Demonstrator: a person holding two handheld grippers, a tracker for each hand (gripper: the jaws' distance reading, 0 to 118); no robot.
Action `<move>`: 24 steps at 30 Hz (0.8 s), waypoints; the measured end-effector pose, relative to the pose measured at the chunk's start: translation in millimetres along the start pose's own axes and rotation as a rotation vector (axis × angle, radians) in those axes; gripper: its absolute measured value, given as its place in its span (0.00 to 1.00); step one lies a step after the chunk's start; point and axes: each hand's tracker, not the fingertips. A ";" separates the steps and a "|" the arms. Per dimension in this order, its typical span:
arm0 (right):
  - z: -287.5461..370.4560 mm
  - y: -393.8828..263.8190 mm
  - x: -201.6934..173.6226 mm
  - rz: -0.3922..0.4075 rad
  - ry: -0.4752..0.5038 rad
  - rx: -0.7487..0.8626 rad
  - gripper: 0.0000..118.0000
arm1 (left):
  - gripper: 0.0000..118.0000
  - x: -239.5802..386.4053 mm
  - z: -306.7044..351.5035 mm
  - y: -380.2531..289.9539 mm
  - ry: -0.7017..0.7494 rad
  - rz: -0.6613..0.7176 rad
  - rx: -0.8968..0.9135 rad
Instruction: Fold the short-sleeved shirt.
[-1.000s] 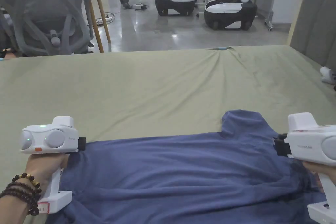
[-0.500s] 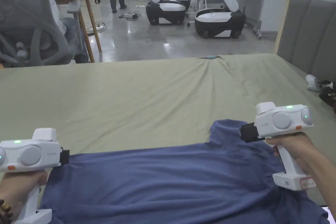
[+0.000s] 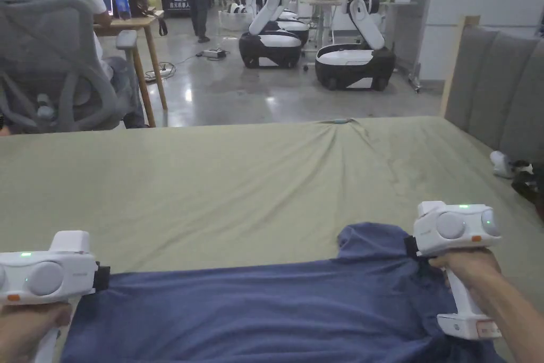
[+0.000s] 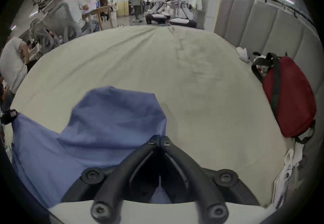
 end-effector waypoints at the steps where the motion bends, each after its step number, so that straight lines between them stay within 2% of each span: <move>1: 11.3 2.8 0.8 -0.013 0.027 0.029 0.00 | 0.01 -1.1 7.4 1.6 -0.007 0.001 0.007; 6: 89.8 -9.9 5.0 0.004 0.057 0.131 0.00 | 0.01 -6.6 62.7 -0.8 -0.034 0.014 0.068; 10: 152.5 -45.1 8.2 0.052 0.067 0.195 0.00 | 0.01 -10.4 117.1 -25.4 -0.014 0.016 0.120; 13: 187.7 -82.3 14.3 0.049 0.066 0.202 0.00 | 0.01 -15.8 151.5 -55.4 -0.022 0.038 0.111; 17: 218.4 -137.7 23.2 0.018 0.109 0.179 0.00 | 0.01 -15.6 188.1 -104.6 -0.025 0.034 0.103; 24: 229.6 -209.4 24.3 0.049 0.108 0.109 0.00 | 0.01 -12.5 203.3 -169.5 -0.031 0.050 0.037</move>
